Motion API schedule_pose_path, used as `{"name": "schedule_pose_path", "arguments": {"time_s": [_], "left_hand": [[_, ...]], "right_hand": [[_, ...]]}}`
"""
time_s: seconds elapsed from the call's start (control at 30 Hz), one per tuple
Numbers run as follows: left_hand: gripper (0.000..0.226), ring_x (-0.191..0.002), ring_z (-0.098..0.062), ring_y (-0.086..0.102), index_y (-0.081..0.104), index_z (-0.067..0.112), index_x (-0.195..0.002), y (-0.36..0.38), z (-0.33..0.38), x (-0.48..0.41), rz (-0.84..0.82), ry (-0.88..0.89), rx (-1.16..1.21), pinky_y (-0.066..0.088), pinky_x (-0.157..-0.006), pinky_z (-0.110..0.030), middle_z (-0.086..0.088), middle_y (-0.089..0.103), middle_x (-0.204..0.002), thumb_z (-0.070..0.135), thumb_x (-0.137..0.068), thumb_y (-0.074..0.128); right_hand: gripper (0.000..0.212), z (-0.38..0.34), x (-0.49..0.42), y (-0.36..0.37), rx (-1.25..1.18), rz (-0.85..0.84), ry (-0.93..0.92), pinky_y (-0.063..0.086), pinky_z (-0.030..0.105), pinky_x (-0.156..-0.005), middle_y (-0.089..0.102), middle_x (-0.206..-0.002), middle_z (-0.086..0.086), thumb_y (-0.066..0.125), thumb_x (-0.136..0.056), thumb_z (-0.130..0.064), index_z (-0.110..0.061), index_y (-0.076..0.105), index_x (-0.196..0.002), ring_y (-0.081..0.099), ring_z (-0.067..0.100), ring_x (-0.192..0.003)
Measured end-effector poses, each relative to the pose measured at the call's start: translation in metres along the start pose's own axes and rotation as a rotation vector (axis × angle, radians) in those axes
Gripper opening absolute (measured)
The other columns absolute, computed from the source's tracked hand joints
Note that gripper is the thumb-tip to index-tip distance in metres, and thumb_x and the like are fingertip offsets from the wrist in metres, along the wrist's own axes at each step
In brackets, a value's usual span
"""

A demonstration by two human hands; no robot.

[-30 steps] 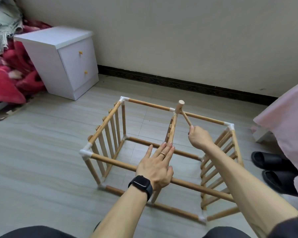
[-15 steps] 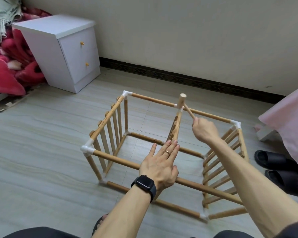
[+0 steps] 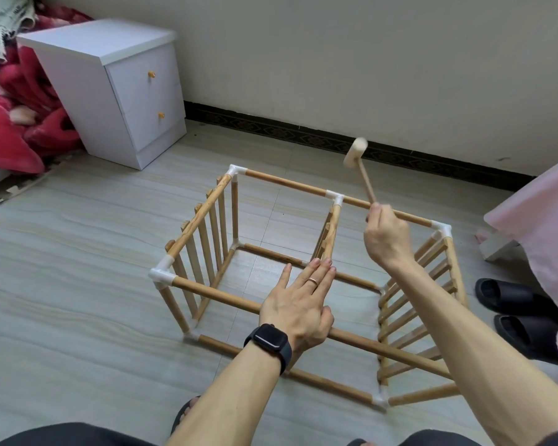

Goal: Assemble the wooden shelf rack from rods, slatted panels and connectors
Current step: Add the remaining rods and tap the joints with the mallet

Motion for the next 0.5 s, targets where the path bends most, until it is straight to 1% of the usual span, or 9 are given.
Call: {"name": "schedule_pose_path", "arguments": {"time_s": [0.07, 0.1, 0.13, 0.2, 0.23, 0.27, 0.33, 0.4, 0.5], "left_hand": [[0.071, -0.150, -0.009, -0.025, -0.015, 0.023, -0.159, 0.001, 0.000, 0.000, -0.002, 0.002, 0.003, -0.011, -0.124, -0.050, 0.009, -0.028, -0.162, 0.038, -0.101, 0.022], [0.071, -0.150, -0.009, -0.025, -0.015, 0.023, -0.159, 0.001, 0.000, 0.000, 0.005, -0.001, -0.001, -0.011, -0.124, -0.050, 0.009, -0.028, -0.162, 0.038, -0.101, 0.022], [0.071, -0.150, -0.009, -0.026, -0.015, 0.023, -0.159, 0.001, 0.000, 0.000, 0.008, -0.004, -0.005, -0.011, -0.124, -0.050, 0.009, -0.028, -0.162, 0.038, -0.101, 0.022], [0.071, -0.150, -0.009, -0.026, -0.015, 0.022, -0.159, 0.001, 0.000, 0.000, 0.011, -0.003, -0.012, -0.011, -0.124, -0.049, 0.009, -0.028, -0.162, 0.038, -0.101, 0.022], [0.071, -0.150, -0.008, -0.026, -0.015, 0.022, -0.159, 0.001, 0.001, -0.001, 0.013, -0.003, -0.013, -0.012, -0.124, -0.049, 0.009, -0.028, -0.162, 0.038, -0.101, 0.022], [0.070, -0.150, -0.008, -0.026, -0.015, 0.022, -0.159, 0.002, 0.000, -0.001, 0.011, -0.003, -0.012, -0.012, -0.124, -0.049, 0.009, -0.028, -0.162, 0.038, -0.101, 0.022], [0.069, -0.150, -0.008, -0.025, -0.014, 0.022, -0.159, 0.003, 0.000, -0.002, 0.016, -0.005, -0.018, -0.013, -0.124, -0.049, 0.008, -0.027, -0.162, 0.038, -0.102, 0.021], [0.068, -0.150, -0.009, -0.025, -0.014, 0.022, -0.159, 0.004, 0.000, -0.006, 0.019, -0.004, -0.017, -0.013, -0.124, -0.048, 0.009, -0.027, -0.162, 0.037, -0.103, 0.021], [0.067, -0.150, -0.009, -0.025, -0.014, 0.022, -0.159, 0.004, 0.003, -0.019, 0.025, -0.015, -0.018, -0.012, -0.124, -0.049, 0.009, -0.027, -0.162, 0.036, -0.103, 0.019]], "right_hand": [[0.036, -0.003, 0.005, -0.004, -0.148, 0.152, -0.107, 0.032, 0.021, -0.033, 0.050, -0.055, -0.002, 0.025, -0.111, -0.039, -0.020, 0.047, -0.091, 0.047, 0.008, -0.040], [0.035, -0.002, 0.007, -0.001, -0.145, 0.172, -0.122, 0.032, 0.020, -0.033, 0.049, -0.055, -0.002, 0.024, -0.112, -0.039, -0.019, 0.047, -0.093, 0.047, 0.007, -0.039], [0.037, 0.000, 0.009, 0.004, -0.083, 0.121, -0.089, 0.036, 0.020, -0.036, 0.051, -0.057, -0.001, 0.023, -0.112, -0.039, -0.017, 0.048, -0.096, 0.049, 0.007, -0.041], [0.042, 0.010, 0.010, 0.016, 0.218, -0.137, 0.069, 0.048, 0.035, -0.053, 0.057, -0.070, 0.004, 0.019, -0.111, -0.042, -0.015, 0.049, -0.099, 0.058, 0.015, -0.060], [0.044, 0.015, 0.010, 0.020, 0.337, -0.228, 0.136, 0.046, 0.038, -0.059, 0.058, -0.076, 0.005, 0.018, -0.110, -0.043, -0.015, 0.050, -0.099, 0.058, 0.019, -0.067], [0.044, 0.016, 0.009, 0.021, 0.355, -0.240, 0.164, 0.041, 0.038, -0.059, 0.057, -0.078, 0.005, 0.018, -0.110, -0.043, -0.016, 0.051, -0.098, 0.054, 0.019, -0.068], [0.046, 0.013, 0.008, 0.017, 0.246, -0.172, 0.153, 0.034, 0.037, -0.058, 0.056, -0.078, 0.003, 0.019, -0.110, -0.042, -0.016, 0.054, -0.095, 0.050, 0.015, -0.068], [0.045, 0.009, 0.015, 0.008, 0.133, -0.134, 0.156, 0.037, 0.037, -0.061, 0.059, -0.081, 0.002, 0.022, -0.111, -0.040, -0.016, 0.057, -0.094, 0.053, 0.016, -0.071], [0.031, 0.010, 0.036, -0.012, -0.110, -0.097, 0.204, 0.044, 0.033, -0.061, 0.060, -0.086, 0.002, 0.032, -0.110, -0.037, -0.016, 0.056, -0.114, 0.055, 0.015, -0.071]]}}
Point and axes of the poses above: each hand's wrist, its own x-axis away from the middle knuckle, its own y-axis out of the palm, z = x × y, the point moved 2 cm from there along -x, towards the middle knuckle
